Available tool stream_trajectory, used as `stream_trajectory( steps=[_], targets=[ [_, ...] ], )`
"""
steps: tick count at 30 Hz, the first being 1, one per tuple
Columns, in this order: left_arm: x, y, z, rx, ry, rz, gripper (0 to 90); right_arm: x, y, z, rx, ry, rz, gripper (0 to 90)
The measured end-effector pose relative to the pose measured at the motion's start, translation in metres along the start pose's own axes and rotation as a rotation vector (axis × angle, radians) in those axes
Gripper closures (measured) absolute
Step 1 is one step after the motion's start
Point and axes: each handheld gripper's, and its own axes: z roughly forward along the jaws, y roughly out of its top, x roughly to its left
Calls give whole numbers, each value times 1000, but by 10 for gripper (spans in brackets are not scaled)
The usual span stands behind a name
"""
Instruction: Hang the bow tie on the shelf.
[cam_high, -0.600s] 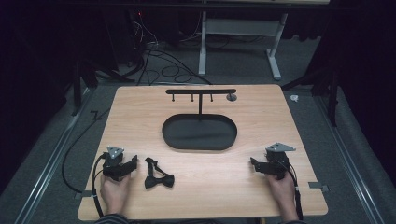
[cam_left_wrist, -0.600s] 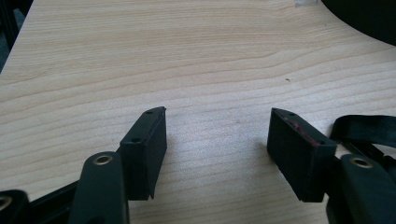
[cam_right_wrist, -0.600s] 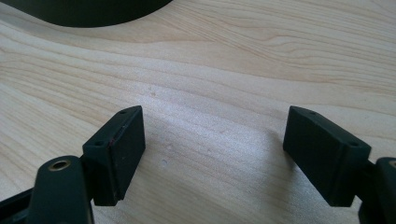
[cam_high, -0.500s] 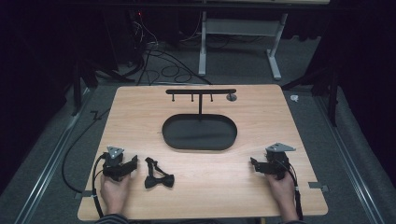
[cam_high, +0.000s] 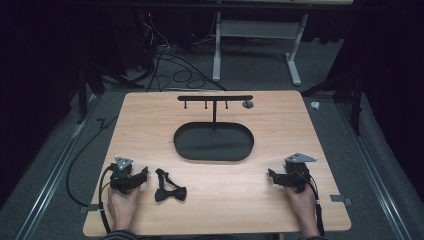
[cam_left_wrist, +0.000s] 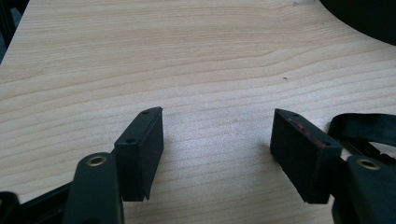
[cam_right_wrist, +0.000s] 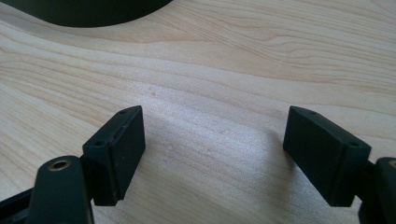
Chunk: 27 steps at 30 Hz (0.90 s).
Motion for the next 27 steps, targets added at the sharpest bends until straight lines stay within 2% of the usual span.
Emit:
stream_trajectory(
  steps=[11,18,27],
  targets=[
    [0,0,0,2,1,1,346,0,0,0,1,1,1,219],
    [3,0,-3,-1,-27,-40,357,0,0,0,-1,0,1,219],
    [3,2,-14,-28,-74,-50,368,0,0,0,-1,0,1,219]
  ],
)
